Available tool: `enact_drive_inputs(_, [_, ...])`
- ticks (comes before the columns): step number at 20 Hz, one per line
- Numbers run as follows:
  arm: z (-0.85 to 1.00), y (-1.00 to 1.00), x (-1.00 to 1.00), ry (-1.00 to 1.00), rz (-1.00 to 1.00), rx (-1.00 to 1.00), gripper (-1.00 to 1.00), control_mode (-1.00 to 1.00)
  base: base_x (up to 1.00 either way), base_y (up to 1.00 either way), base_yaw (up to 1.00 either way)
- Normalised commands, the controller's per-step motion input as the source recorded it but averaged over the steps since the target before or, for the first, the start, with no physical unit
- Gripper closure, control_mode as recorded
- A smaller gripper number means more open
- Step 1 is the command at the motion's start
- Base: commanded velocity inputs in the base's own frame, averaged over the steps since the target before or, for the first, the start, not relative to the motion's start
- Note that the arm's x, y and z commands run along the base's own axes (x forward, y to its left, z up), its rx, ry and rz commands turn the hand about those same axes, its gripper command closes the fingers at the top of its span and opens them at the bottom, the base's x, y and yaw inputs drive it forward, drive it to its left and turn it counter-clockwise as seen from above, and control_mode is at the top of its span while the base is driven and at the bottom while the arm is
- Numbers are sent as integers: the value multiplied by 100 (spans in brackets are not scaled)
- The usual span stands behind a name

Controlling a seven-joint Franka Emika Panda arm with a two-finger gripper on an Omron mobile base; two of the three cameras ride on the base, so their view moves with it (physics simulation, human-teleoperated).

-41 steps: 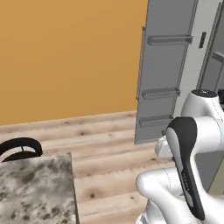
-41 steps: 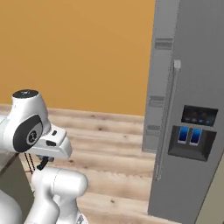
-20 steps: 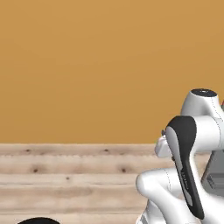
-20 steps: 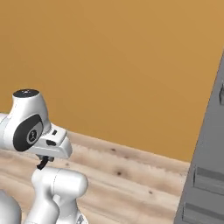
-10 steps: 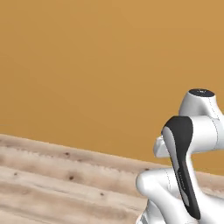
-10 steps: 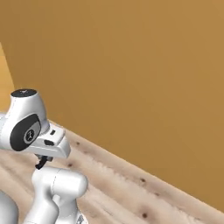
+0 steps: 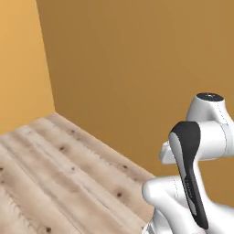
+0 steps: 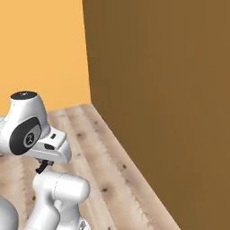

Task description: Retrieve the butter from the fridge and place it on a plate on the dining table. Then retrieve the butter knife by the fridge and place it near the plate.

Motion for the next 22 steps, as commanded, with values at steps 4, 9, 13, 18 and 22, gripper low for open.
enact_drive_inputs(4, [0, 0, 0, 0, 0, 0, 100, 100, 98, -17, 84])
enact_drive_inputs(9, [0, 0, 0, 0, 0, 0, 100, 100, 84, -20, 88])
enact_drive_inputs(13, [0, 0, 0, 0, 0, 0, 100, 100, 73, -21, 90])
enact_drive_inputs(18, [0, 0, 0, 0, 0, 0, 100, 100, 74, -42, 84])
enact_drive_inputs(22, [0, 0, 0, 0, 0, 0, 100, 100, 73, -68, 75])
